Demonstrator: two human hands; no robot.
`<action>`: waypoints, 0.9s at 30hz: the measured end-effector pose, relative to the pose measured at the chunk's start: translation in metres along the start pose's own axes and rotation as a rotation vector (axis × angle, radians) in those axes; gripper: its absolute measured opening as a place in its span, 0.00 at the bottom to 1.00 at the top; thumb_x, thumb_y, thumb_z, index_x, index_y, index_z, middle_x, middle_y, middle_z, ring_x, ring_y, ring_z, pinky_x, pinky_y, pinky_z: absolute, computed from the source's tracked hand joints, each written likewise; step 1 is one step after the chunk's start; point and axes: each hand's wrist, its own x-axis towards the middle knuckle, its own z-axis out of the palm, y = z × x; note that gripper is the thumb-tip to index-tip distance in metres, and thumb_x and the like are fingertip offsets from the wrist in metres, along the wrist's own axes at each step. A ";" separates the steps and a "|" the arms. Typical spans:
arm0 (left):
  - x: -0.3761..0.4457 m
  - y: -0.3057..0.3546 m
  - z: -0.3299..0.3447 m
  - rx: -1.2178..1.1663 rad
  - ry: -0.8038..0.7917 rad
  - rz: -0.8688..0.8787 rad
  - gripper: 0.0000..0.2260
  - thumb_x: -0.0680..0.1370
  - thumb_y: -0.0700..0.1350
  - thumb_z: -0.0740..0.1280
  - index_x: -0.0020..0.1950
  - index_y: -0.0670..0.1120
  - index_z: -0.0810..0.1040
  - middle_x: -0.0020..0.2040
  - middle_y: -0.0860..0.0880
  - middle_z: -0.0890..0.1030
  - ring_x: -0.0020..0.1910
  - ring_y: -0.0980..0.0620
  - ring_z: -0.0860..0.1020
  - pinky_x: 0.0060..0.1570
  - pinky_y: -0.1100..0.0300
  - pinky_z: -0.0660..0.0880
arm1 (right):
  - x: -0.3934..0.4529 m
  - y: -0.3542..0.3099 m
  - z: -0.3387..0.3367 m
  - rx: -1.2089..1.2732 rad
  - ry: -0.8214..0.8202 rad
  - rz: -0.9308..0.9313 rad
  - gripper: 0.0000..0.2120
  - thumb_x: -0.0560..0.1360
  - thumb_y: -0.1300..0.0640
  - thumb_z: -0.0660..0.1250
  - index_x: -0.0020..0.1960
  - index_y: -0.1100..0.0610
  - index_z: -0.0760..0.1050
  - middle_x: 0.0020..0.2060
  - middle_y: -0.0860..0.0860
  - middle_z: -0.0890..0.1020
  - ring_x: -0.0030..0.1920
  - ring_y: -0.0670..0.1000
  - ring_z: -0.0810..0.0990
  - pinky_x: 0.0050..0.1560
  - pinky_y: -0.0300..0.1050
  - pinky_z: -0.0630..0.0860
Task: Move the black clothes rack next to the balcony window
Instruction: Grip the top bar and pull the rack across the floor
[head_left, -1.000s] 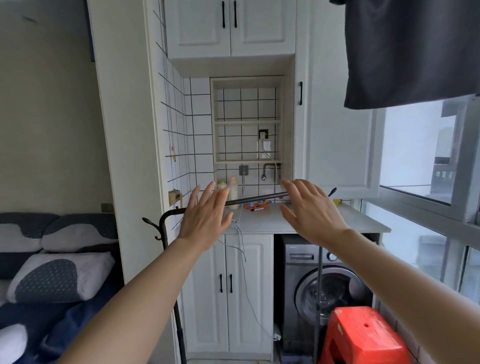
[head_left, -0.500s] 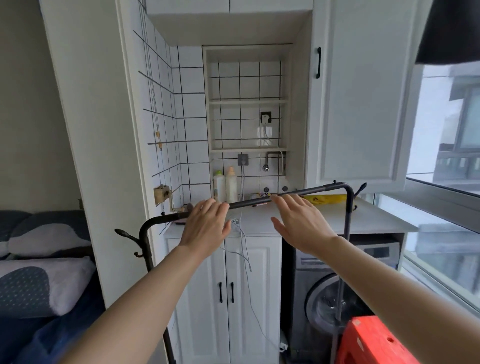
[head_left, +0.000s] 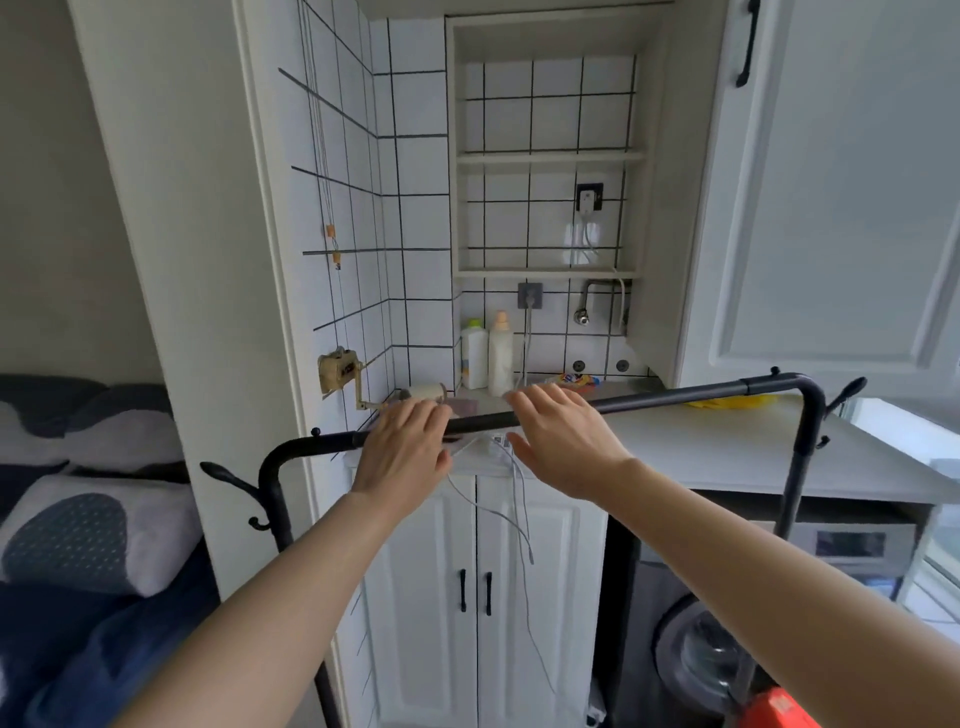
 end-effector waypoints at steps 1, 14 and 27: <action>0.001 -0.007 0.004 0.010 0.001 -0.011 0.17 0.69 0.46 0.71 0.55 0.43 0.76 0.49 0.46 0.80 0.49 0.44 0.77 0.52 0.51 0.75 | 0.009 -0.002 0.005 0.010 0.008 -0.025 0.20 0.78 0.48 0.61 0.66 0.58 0.67 0.58 0.54 0.78 0.60 0.57 0.75 0.62 0.52 0.73; -0.019 -0.086 0.049 0.122 -0.048 -0.103 0.17 0.75 0.55 0.64 0.53 0.42 0.77 0.42 0.46 0.81 0.37 0.44 0.80 0.37 0.52 0.75 | 0.097 -0.079 0.064 0.051 -0.083 -0.257 0.18 0.78 0.50 0.60 0.64 0.60 0.67 0.58 0.58 0.76 0.59 0.61 0.75 0.57 0.59 0.74; -0.020 -0.090 0.041 0.154 -0.031 -0.093 0.13 0.68 0.45 0.74 0.30 0.43 0.73 0.21 0.47 0.74 0.20 0.46 0.73 0.25 0.62 0.62 | 0.108 -0.107 0.087 0.085 -0.073 -0.241 0.12 0.78 0.61 0.59 0.62 0.61 0.68 0.55 0.56 0.76 0.55 0.59 0.77 0.53 0.54 0.77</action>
